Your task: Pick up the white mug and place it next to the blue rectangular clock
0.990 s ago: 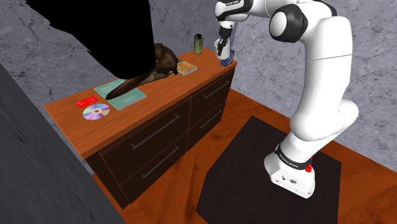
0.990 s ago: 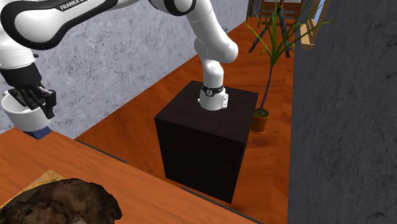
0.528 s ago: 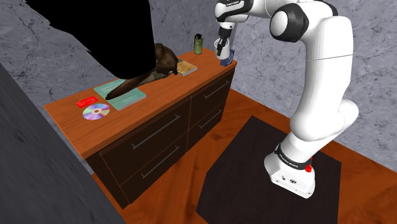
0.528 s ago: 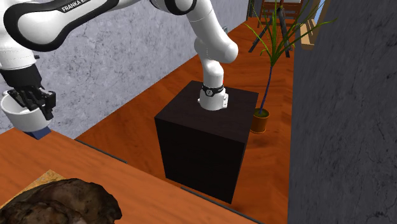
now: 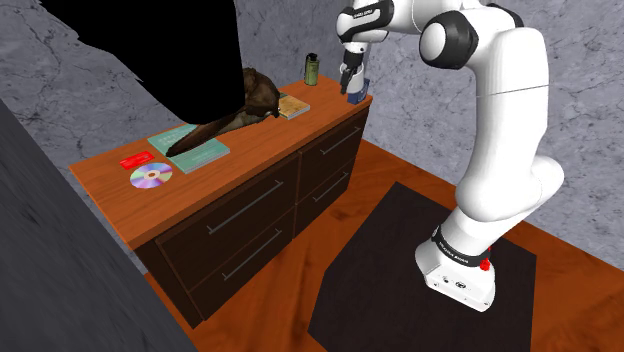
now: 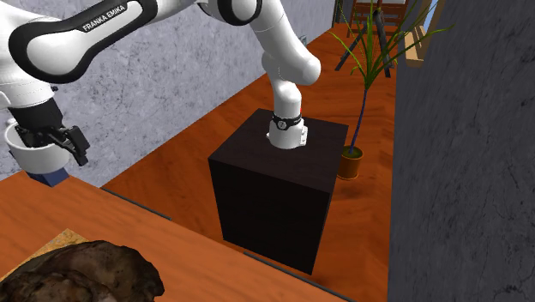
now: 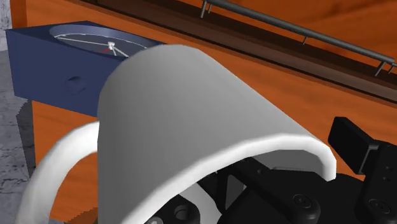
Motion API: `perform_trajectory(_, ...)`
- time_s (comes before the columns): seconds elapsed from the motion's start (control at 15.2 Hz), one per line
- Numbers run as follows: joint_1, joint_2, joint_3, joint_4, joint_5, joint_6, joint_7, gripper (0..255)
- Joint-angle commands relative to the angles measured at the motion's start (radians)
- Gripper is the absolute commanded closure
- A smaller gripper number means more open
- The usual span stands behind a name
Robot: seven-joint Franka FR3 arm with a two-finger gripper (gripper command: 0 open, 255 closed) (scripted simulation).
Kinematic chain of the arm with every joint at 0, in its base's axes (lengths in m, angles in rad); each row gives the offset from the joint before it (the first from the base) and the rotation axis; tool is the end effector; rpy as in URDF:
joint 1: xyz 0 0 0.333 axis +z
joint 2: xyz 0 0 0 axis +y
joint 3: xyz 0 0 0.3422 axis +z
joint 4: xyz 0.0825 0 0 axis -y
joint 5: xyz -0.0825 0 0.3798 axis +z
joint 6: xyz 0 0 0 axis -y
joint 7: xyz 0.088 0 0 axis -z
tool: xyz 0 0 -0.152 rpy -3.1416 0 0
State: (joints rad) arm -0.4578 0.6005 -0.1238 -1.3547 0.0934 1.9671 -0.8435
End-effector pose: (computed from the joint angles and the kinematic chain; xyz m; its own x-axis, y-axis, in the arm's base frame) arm 0.6282 -0.3805 0.3541 0.9690 0.2460 0.0235 0.2460 -0.9693 0.0010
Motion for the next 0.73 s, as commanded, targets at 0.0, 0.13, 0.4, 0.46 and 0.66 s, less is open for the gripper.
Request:
perform_trajectory(0.0,0.001,-0.005,0.0,-0.025,0.0,0.019,0.001,0)
perform_trajectory(0.13,0.001,-0.023,-0.002,0.014,-0.003,-0.038,0.003,0)
perform_trajectory(0.4,-0.001,-0.035,-0.004,0.055,-0.005,-0.091,0.005,0)
perform_trajectory(0.46,-0.001,-0.035,-0.004,0.055,-0.005,-0.091,0.005,0)
perform_trajectory(0.66,-0.001,-0.035,-0.004,0.056,-0.005,-0.091,0.005,0)
